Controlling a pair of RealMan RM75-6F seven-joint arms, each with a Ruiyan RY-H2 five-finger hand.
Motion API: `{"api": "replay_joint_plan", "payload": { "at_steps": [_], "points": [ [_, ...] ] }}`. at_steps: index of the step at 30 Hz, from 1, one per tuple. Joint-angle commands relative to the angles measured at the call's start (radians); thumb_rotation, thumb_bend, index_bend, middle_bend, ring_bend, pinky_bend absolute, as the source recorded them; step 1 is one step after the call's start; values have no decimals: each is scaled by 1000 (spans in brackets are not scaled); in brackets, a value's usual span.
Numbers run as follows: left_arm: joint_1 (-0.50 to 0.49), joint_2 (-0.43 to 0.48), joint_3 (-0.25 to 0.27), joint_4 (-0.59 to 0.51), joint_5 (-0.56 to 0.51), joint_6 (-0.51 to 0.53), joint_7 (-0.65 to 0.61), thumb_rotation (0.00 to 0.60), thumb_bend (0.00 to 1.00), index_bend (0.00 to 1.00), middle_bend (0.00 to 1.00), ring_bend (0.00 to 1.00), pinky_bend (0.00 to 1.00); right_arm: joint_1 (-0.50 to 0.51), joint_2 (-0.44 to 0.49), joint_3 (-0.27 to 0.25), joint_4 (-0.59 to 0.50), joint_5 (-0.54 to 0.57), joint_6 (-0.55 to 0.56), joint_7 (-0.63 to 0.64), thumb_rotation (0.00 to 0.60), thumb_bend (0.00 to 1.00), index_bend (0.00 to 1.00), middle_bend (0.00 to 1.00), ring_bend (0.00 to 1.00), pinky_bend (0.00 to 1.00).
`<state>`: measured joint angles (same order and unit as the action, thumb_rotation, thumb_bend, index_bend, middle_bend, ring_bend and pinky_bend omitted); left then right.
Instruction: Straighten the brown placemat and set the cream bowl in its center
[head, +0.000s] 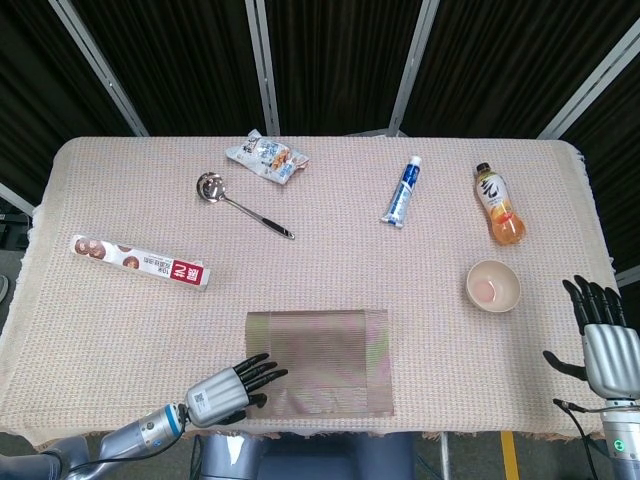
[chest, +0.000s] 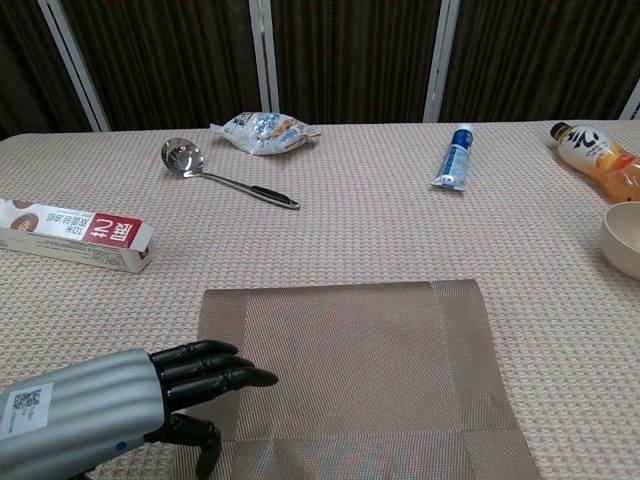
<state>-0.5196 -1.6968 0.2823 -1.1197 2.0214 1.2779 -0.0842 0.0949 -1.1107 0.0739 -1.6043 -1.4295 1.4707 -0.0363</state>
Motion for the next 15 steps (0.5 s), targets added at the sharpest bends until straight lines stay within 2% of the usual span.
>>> {"api": "replay_joint_plan", "payload": {
  "at_steps": [1, 15],
  "points": [
    [-1, 4, 4, -7, -1, 1, 1, 600, 276, 461, 0, 0, 0, -1, 1, 1, -1, 0, 0, 1, 600, 0, 0, 0, 0, 0],
    [-11, -6, -2, -15, -13, -7, 10, 600, 275, 461, 0, 0, 0, -3, 5, 5, -2, 0, -2, 4, 600, 0, 0, 0, 0, 0]
  ]
}}
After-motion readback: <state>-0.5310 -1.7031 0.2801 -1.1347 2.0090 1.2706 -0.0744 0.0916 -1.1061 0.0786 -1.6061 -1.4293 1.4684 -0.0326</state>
